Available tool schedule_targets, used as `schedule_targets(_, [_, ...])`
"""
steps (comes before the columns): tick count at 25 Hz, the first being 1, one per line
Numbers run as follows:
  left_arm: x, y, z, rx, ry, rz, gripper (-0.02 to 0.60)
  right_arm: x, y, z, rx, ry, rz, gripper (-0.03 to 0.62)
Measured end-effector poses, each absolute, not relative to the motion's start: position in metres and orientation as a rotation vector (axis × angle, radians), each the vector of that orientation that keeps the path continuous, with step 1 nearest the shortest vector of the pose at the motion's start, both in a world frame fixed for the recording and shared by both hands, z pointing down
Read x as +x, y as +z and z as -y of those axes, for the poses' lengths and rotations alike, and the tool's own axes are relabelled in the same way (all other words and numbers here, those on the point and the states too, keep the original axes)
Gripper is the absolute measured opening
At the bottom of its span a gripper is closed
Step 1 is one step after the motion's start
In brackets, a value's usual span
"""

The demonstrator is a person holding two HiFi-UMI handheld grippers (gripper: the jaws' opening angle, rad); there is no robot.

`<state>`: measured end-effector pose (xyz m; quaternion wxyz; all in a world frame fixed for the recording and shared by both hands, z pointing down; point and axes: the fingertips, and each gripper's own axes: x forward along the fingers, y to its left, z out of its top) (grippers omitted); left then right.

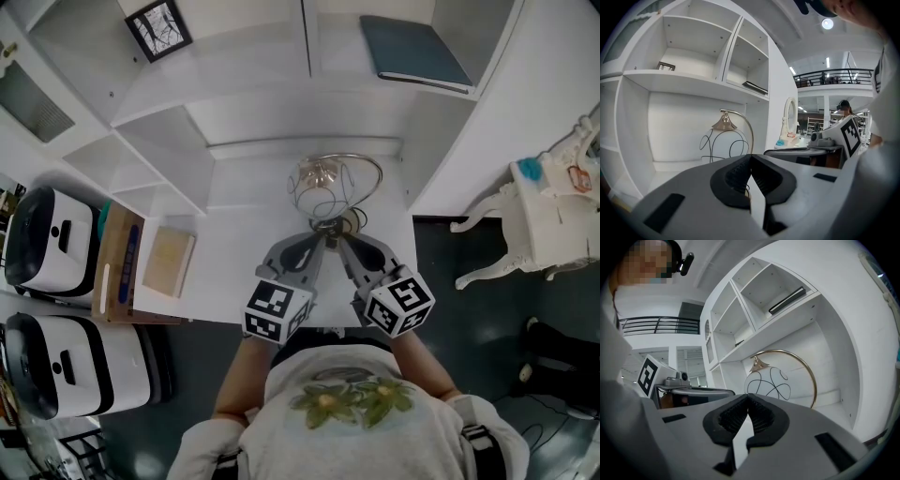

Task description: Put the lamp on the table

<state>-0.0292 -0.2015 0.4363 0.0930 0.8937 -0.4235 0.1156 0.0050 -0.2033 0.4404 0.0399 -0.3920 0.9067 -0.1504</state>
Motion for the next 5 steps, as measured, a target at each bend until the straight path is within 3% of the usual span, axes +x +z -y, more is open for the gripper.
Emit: schedule_targets(5, [-0.0288, 0.4339, 0.2001, 2.651, 0.343, 1.259, 0.029, 0.0061, 0.437, 0.2028, -1.203, -0.45, -2.78, 0.031])
